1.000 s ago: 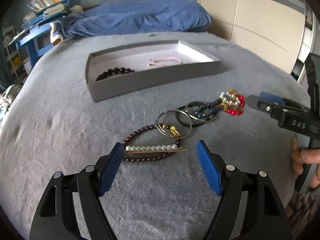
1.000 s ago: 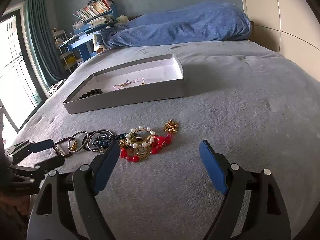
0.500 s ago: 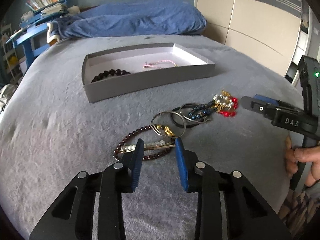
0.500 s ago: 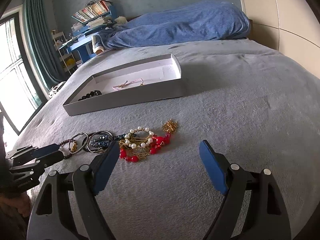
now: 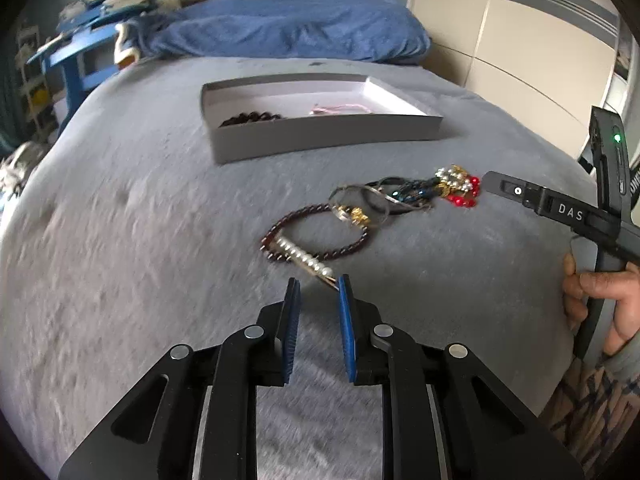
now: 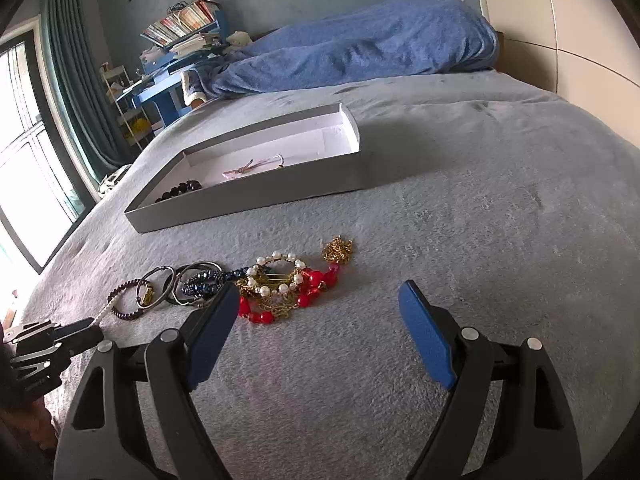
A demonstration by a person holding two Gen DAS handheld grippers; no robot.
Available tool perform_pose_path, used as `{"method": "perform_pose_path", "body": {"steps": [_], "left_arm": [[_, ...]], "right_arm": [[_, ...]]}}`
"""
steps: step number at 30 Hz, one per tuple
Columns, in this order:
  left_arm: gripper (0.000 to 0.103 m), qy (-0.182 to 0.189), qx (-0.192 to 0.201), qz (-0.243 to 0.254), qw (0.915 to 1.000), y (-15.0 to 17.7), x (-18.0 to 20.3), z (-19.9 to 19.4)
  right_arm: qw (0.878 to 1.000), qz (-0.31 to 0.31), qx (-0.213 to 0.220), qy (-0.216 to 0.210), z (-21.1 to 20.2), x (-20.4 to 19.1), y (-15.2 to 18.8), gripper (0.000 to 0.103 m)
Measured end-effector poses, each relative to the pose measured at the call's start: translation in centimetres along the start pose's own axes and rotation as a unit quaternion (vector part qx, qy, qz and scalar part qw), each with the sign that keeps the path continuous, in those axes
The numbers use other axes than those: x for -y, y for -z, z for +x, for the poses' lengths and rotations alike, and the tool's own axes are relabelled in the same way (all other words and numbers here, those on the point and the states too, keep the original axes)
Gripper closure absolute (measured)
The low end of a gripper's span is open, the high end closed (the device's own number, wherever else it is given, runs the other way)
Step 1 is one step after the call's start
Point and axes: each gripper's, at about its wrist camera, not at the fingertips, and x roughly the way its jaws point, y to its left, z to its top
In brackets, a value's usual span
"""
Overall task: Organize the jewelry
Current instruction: 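Grasp the pearl bar hair clip with the left tool while the right tool grasps the red bead earring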
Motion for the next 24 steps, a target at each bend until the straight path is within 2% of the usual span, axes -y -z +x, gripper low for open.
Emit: {"method": "perform_pose_path", "body": {"steps": [2, 4, 7, 10, 14, 15, 18, 20, 21, 24], "left_arm": [[0.078, 0.006, 0.005, -0.010, 0.9999, -0.1, -0.3, -0.2], [0.065, 0.009, 0.011, -0.014, 0.9998, -0.1, -0.4, -0.4], [0.057, 0.018, 0.013, -0.004, 0.9997, 0.0, 0.1, -0.5], [0.050, 0.018, 0.012, -0.001, 0.9998, -0.3, 0.6, -0.3], [0.050, 0.001, 0.003, -0.022, 0.9997, -1.2, 0.3, 0.9], [0.054, -0.006, 0.000, -0.027, 0.9996, -1.5, 0.2, 1.2], [0.080, -0.027, -0.014, -0.027, 0.9992, -1.4, 0.2, 2.0], [0.087, -0.035, -0.009, -0.031, 0.9989, -1.0, -0.1, 1.8], [0.095, -0.037, -0.007, -0.033, 0.9987, -0.9, -0.2, 1.6], [0.095, -0.030, 0.003, -0.042, 0.9987, -0.5, -0.8, 0.8]], "right_arm": [[1.000, -0.001, 0.000, -0.001, 0.0, 0.0, 0.0, 0.022], [1.000, -0.001, 0.000, -0.002, 0.1, 0.0, 0.0, 0.022], [1.000, 0.001, 0.000, -0.002, 0.1, 0.1, 0.0, 0.022], [1.000, -0.001, 0.000, -0.002, 0.1, 0.1, 0.0, 0.022], [1.000, -0.002, -0.003, -0.004, 0.3, 0.1, 0.0, 0.022], [1.000, -0.001, -0.003, -0.005, 0.3, 0.1, 0.0, 0.022], [1.000, 0.002, -0.008, -0.005, 0.5, 0.2, 0.0, 0.022], [1.000, 0.001, -0.013, -0.006, 0.8, 0.2, -0.1, 0.022], [1.000, 0.001, -0.015, -0.004, 0.9, 0.2, -0.1, 0.022], [1.000, -0.009, -0.016, -0.004, 1.0, -0.2, -0.3, 0.022]]}}
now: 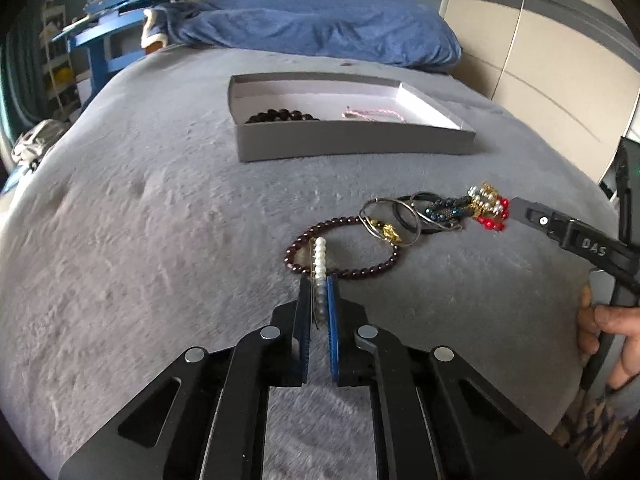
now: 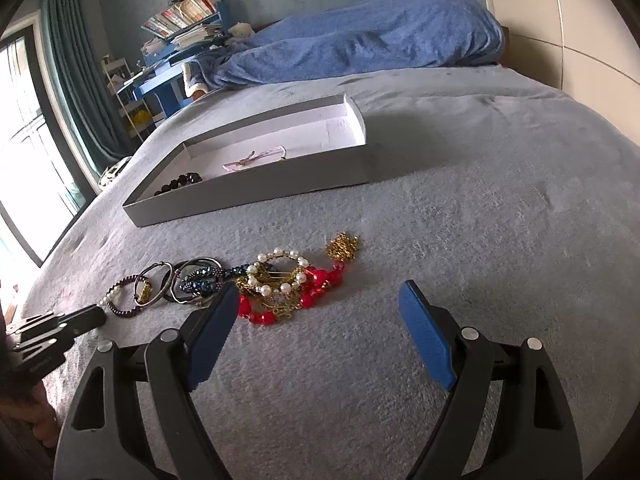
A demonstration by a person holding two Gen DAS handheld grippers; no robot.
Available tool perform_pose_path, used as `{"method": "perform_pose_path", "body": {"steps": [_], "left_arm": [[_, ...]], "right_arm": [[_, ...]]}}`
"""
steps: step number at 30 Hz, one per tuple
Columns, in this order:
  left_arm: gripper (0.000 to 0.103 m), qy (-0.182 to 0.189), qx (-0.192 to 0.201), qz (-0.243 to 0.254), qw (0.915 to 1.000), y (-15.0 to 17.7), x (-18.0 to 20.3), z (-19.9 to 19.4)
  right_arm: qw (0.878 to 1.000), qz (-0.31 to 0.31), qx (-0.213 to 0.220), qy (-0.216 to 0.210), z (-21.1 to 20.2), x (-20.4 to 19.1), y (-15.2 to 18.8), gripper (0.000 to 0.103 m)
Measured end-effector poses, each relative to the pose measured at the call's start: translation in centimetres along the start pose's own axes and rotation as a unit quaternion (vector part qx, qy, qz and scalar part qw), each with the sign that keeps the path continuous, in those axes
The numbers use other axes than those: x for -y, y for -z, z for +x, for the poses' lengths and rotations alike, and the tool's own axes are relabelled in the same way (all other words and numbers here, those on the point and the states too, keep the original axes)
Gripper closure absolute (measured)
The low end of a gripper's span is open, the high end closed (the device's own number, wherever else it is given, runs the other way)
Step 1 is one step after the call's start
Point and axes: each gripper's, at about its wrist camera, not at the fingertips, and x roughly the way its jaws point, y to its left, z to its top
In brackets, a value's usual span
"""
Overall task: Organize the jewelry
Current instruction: 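Grasp the pearl bar hair clip with the left tool while the right tool grasps the red bead earring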
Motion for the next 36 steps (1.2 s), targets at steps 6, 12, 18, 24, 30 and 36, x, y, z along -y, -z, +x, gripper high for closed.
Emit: {"method": "perform_pose_path", "body": {"steps": [6, 12, 18, 24, 30, 36], "left_arm": [[0.095, 0.038, 0.017, 0.002, 0.9992, 0.1, -0.1, -1.1], [0.095, 0.025, 0.023, -0.005, 0.9994, -0.1, -0.7, -1.1], [0.095, 0.016, 0.013, -0.033, 0.9993, 0.0, -2.3, -0.5], [0.095, 0.009, 0.001, -0.037, 0.9993, 0.2, -2.4, 0.4], [0.094, -0.002, 0.000, -0.030, 0.9996, 0.2, -2.1, 0.7], [0.094, -0.004, 0.003, -0.026, 0.9997, 0.3, -2.0, 0.7]], "right_arm": [[1.000, -0.007, -0.014, -0.022, 0.8, -0.3, -0.5, 0.024], [0.998, 0.046, -0.026, -0.037, 1.2, 1.8, -0.5, 0.040], [0.997, 0.054, -0.044, -0.044, 2.1, 2.1, -0.6, 0.054], [0.996, 0.037, -0.047, -0.063, 2.2, 1.6, -0.5, 0.089], [0.997, 0.017, -0.018, -0.076, 0.8, 0.7, -0.4, 0.094], [0.996, -0.001, 0.020, -0.086, -2.0, -0.1, -1.2, 0.094]]}}
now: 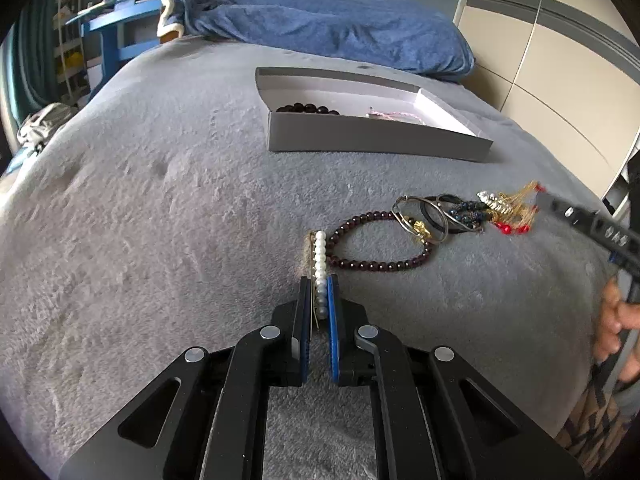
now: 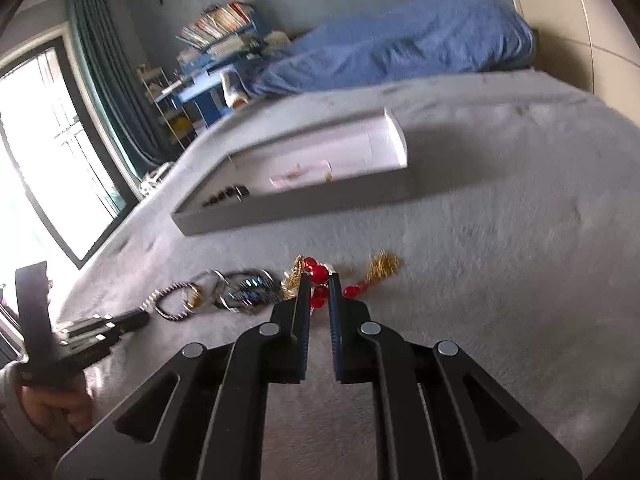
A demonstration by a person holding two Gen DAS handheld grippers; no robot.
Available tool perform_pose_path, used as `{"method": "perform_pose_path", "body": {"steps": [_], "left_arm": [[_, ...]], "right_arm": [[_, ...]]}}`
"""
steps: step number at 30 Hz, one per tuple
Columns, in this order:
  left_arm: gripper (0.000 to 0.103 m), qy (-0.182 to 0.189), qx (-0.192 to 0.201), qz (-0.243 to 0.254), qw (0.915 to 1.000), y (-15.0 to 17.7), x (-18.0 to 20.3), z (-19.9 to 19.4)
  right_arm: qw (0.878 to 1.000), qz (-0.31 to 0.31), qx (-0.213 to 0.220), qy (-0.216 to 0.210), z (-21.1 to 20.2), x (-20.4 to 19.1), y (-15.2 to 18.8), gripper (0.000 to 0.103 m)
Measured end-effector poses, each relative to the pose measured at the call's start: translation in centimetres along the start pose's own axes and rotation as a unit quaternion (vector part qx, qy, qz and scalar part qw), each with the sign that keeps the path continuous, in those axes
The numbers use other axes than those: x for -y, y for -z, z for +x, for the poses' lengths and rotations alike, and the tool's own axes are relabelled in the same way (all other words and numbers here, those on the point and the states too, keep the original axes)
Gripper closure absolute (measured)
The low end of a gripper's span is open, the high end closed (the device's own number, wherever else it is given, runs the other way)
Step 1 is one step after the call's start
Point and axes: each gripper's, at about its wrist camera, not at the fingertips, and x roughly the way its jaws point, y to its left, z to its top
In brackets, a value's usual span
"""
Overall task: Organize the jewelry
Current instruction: 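Grasp the pearl bar hair clip with the left tool while the right tool grasps the red bead earring, then carry the clip and earring into the grey tray and open both tools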
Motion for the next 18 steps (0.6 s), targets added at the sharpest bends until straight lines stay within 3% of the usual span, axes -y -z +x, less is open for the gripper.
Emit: {"method": "perform_pose_path", "body": {"steps": [6, 18], "left_arm": [[0.095, 0.004, 0.012, 0.002, 0.9999, 0.1, 0.0, -0.6], [0.095, 0.023, 0.050, -0.001, 0.9985, -1.4, 0.4, -3.4]], "right_arm": [[0.999, 0.001, 0.041, -0.005, -3.0, 0.0, -2.1, 0.094], [0.997, -0.014, 0.073, 0.005, -6.1, 0.2, -4.5, 0.094]]}}
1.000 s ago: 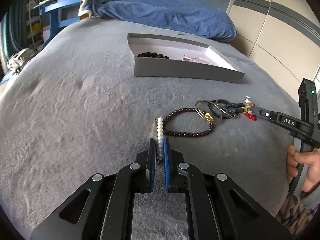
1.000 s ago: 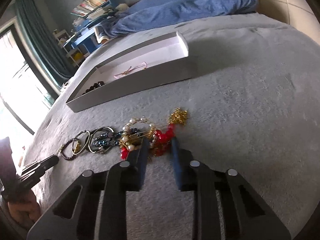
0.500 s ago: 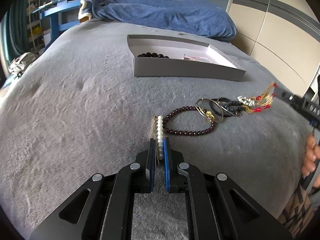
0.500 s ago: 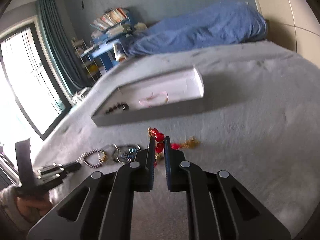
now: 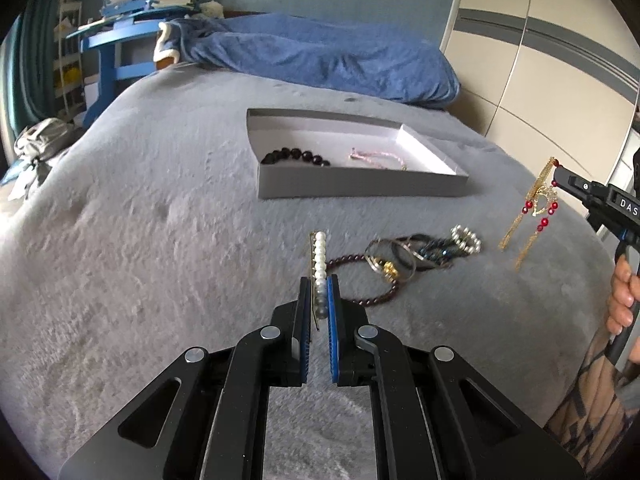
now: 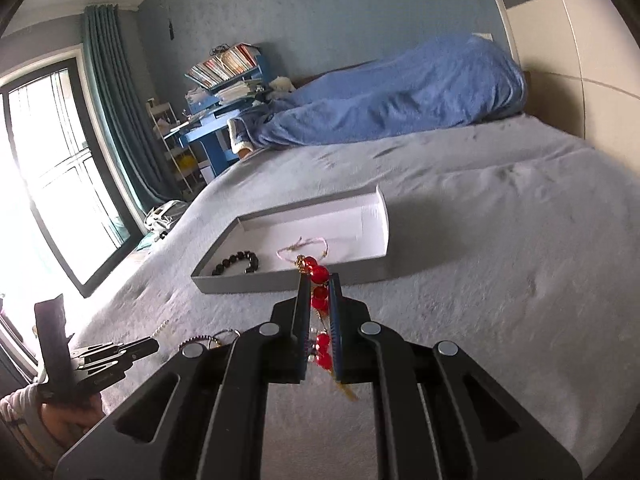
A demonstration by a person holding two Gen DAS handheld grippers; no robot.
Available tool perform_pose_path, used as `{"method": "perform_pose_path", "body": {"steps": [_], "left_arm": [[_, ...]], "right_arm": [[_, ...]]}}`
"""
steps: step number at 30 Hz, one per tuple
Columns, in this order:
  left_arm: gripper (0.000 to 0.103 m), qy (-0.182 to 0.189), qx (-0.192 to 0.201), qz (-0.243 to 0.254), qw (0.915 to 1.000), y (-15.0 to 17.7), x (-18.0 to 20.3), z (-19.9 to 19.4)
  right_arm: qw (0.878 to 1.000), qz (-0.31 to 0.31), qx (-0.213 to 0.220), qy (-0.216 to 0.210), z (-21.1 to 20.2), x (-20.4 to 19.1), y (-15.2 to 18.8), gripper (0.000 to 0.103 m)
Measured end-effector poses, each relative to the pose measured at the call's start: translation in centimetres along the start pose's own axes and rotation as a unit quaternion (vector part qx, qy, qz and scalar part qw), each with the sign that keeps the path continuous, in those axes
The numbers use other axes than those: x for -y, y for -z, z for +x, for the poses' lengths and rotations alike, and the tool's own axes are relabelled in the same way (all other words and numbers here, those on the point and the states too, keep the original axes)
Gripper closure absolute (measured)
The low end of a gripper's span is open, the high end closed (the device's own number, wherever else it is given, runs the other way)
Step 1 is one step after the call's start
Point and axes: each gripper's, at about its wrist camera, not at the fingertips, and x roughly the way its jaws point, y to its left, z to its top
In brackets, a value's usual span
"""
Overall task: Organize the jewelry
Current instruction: 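Carry the clip and earring into the grey tray and open both tools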
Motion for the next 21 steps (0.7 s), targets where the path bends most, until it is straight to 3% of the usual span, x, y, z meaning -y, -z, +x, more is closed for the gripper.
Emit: {"method": "perform_pose_path", "body": {"steps": [9, 21], "left_arm": [[0.095, 0.006, 0.025, 0.034, 0.9991, -3.6, 2.6, -1.3], [0.095, 0.013, 0.033, 0.043, 0.9985, -11.0, 3.1, 1.7]], "right_arm": [[1.000, -0.023, 0.017, 0.000, -0.5, -0.1, -3.0, 0.094], [0.998, -0.062, 0.021, -0.016, 4.7, -1.6, -9.0, 0.094]]}}
